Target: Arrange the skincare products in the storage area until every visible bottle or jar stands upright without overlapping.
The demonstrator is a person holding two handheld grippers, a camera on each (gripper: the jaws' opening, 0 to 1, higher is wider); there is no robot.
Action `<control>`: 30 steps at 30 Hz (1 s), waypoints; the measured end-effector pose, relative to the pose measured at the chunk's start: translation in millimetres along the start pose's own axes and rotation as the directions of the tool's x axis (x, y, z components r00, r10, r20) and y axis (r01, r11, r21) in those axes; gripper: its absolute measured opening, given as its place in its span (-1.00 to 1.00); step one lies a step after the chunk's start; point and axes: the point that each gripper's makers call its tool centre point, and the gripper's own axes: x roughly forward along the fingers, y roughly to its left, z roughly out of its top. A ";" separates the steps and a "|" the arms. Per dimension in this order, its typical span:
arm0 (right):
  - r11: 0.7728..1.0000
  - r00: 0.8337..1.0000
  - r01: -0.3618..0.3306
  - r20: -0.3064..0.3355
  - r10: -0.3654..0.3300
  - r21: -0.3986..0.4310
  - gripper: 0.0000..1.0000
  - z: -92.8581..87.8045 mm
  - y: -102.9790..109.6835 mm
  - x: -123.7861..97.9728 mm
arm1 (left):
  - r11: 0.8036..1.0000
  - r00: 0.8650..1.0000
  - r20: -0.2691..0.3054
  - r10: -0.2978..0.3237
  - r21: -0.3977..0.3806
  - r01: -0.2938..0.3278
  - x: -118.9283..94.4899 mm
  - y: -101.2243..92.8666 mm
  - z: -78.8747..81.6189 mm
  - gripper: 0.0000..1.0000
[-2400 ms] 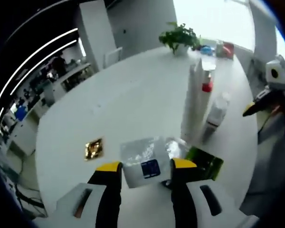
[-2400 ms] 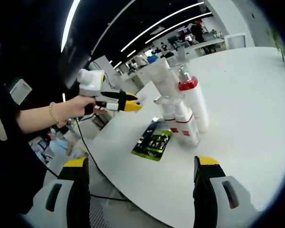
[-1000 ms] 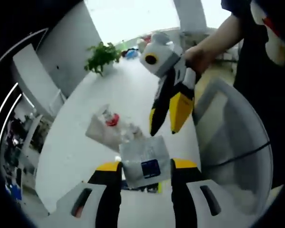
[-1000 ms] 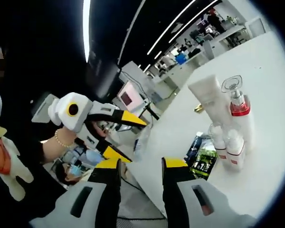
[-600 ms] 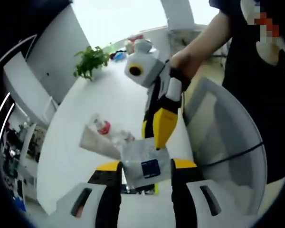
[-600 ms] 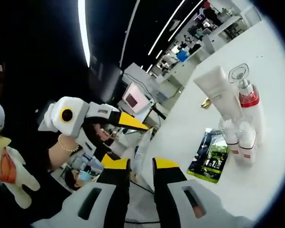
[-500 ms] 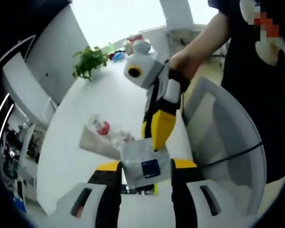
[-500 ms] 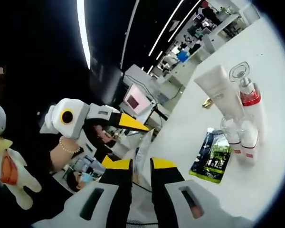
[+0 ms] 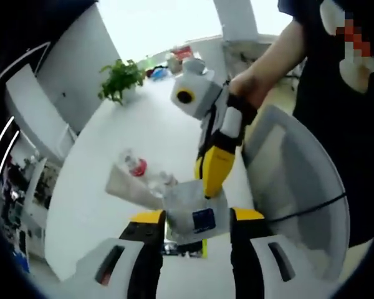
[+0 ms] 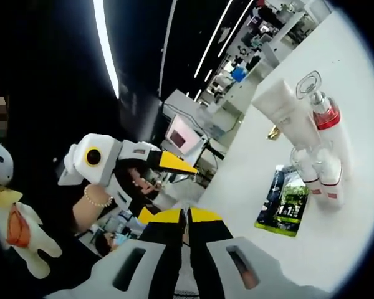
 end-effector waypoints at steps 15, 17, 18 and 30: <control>0.982 0.975 -0.061 0.221 0.020 0.180 -0.98 27.8 2.2 -16.1 | 0.716 0.869 0.407 0.279 -0.692 0.094 -29.0 17.0 4.4 -0.16; 0.975 0.968 -0.081 0.248 0.028 0.207 -0.98 30.4 4.1 -15.9 | 0.632 0.823 0.464 0.327 -0.755 0.175 -33.7 16.8 2.1 -0.25; 0.970 0.962 -0.098 0.271 0.035 0.223 -0.98 32.7 6.8 -15.0 | 0.600 0.812 0.470 0.347 -0.776 0.193 -34.4 16.6 -0.6 -0.29; 0.956 0.955 -0.158 0.286 0.083 0.247 -0.98 33.4 22.7 2.6 | 0.380 0.700 0.554 0.450 -0.828 0.412 -32.6 1.4 1.6 -0.71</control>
